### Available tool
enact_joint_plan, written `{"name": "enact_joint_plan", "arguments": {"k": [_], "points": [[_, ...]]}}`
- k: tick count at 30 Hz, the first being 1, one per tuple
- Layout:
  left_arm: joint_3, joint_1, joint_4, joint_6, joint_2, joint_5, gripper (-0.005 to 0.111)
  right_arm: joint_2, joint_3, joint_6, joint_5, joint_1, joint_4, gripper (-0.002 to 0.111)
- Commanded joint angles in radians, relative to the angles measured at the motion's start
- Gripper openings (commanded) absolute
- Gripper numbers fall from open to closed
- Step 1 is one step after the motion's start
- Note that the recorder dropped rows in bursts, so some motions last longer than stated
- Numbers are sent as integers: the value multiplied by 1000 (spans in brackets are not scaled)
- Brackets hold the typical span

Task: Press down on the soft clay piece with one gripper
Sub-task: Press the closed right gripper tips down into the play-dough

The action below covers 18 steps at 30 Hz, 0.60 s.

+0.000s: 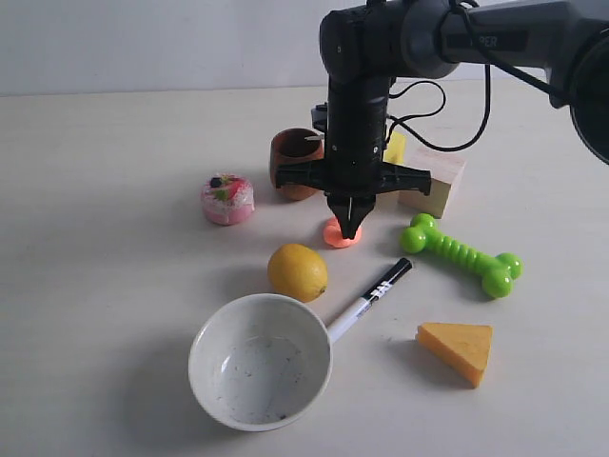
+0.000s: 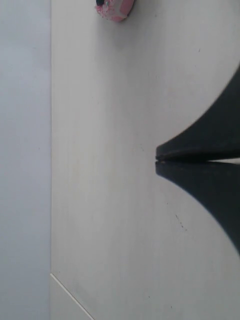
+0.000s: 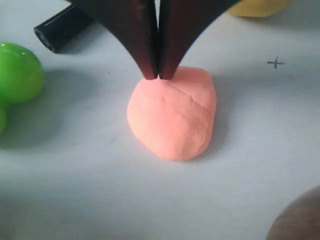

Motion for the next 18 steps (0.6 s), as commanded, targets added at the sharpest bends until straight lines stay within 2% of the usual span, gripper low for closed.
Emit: {"name": "enact_joint_plan", "arguments": {"k": [1,18], "points": [[0,-5,-2,-2,-7,-8,0,-2,2,-4,-2,0,-9,0],[0,-5,-2,-2,-7,-8,0,-2,2,-9,-48,0,-5,0]]}}
